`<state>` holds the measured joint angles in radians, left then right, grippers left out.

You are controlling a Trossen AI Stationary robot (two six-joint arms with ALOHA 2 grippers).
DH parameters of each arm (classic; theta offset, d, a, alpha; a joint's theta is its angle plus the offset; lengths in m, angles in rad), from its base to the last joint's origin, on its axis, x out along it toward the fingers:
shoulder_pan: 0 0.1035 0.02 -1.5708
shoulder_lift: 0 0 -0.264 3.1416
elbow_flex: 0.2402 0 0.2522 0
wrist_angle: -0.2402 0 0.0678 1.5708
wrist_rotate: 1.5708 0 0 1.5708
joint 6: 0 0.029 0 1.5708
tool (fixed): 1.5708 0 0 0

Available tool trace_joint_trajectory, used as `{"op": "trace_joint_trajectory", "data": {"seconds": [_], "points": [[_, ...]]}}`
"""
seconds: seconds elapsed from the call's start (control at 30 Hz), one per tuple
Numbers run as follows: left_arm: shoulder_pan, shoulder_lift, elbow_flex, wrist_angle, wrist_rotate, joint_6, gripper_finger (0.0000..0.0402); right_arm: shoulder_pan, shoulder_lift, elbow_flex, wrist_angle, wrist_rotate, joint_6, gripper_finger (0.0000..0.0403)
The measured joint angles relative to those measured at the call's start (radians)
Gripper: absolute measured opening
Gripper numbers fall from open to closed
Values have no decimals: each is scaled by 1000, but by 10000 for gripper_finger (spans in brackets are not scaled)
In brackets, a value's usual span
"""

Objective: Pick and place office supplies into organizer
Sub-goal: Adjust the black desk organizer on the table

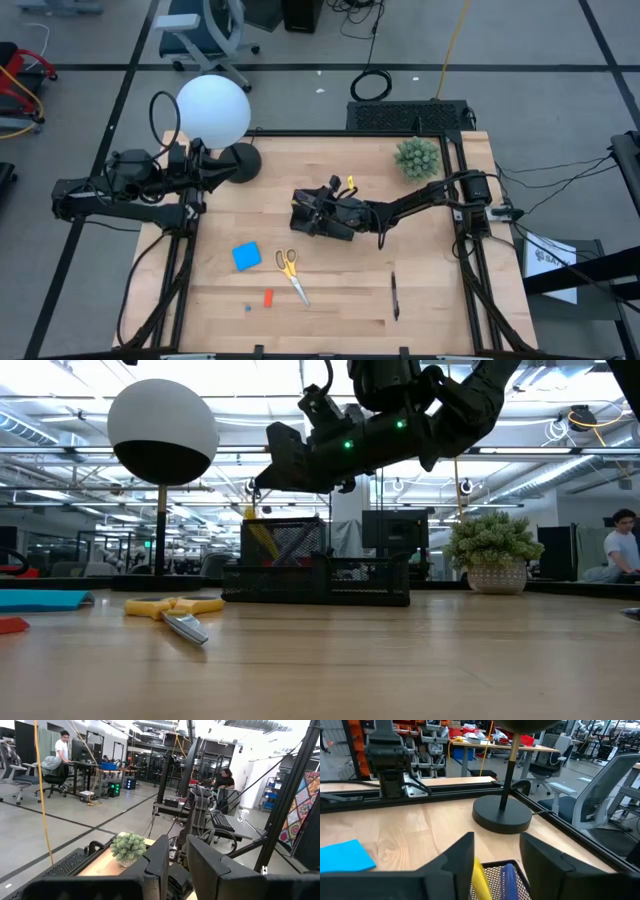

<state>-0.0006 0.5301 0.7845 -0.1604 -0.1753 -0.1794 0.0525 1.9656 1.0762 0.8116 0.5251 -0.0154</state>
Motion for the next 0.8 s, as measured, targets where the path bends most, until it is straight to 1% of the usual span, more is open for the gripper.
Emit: {"op": "trace_joint_trajectory", "data": {"seconds": [0.17, 0.37, 0.43, 0.57, 0.8], "points": [[0, 0, 0, 0, 0, 0, 72, 3, -5, 0, -2, 1, -40, 169], [0, 0, 0, 0, 0, 0, 72, 20, -51, 0, -4, 5, -112, 159], [0, 0, 0, 0, 0, 0, 72, 23, -71, 0, -33, 5, -128, 156], [0, 0, 0, 0, 0, 0, 72, 33, -128, 0, -162, 6, -146, 155], [0, 0, 0, 0, 0, 0, 72, 83, -234, 0, -506, 5, -130, 155]]}}
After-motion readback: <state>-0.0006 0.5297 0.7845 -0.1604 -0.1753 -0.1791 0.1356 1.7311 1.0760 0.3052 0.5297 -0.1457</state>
